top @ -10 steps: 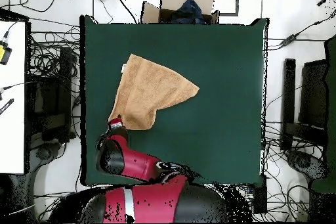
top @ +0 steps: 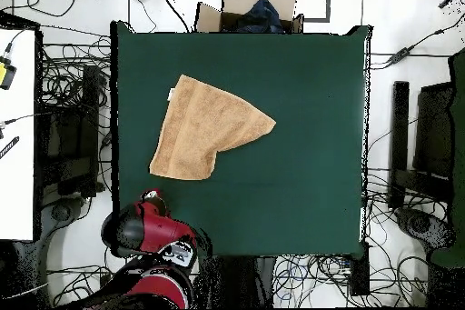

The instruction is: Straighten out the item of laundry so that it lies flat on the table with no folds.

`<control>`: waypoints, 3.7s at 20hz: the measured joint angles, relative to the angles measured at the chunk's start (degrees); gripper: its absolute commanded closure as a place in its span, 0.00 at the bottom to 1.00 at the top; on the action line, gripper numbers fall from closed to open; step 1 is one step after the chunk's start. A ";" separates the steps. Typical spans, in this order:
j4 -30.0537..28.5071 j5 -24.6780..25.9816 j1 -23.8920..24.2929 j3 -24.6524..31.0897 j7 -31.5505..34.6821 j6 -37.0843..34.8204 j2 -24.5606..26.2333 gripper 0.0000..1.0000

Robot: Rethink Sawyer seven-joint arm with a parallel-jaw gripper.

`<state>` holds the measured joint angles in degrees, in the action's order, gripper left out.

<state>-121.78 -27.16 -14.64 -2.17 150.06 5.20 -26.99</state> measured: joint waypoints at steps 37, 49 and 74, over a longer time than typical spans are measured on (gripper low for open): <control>3.46 14.93 19.64 -1.50 0.00 -12.30 -18.28 0.00; 8.41 15.51 18.84 -1.29 0.00 -4.32 -9.71 0.00; 17.93 15.80 22.21 7.68 0.00 6.38 3.62 0.00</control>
<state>-103.85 -11.36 7.58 5.50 150.06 11.58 -23.37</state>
